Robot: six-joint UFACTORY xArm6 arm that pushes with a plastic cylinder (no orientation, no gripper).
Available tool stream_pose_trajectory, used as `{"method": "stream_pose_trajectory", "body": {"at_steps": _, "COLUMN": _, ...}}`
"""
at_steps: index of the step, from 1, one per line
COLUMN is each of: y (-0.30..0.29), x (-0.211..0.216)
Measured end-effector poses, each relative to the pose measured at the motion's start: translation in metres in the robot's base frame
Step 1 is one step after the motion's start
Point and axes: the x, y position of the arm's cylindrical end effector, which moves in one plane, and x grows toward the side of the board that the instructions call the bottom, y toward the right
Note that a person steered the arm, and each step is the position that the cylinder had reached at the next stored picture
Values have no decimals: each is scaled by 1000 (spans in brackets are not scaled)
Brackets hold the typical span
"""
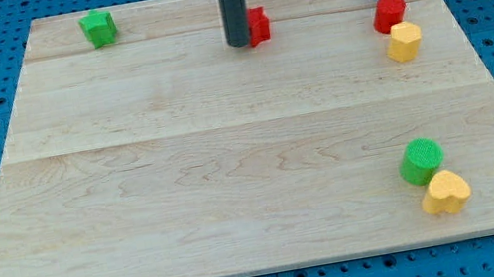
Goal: Move the red star towards up
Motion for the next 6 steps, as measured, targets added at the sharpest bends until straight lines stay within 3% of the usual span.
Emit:
{"method": "stream_pose_trajectory", "body": {"at_steps": 1, "y": -7, "x": 54}}
{"method": "stream_pose_trajectory", "body": {"at_steps": 2, "y": 45, "x": 57}}
{"method": "stream_pose_trajectory", "body": {"at_steps": 6, "y": 2, "x": -39}}
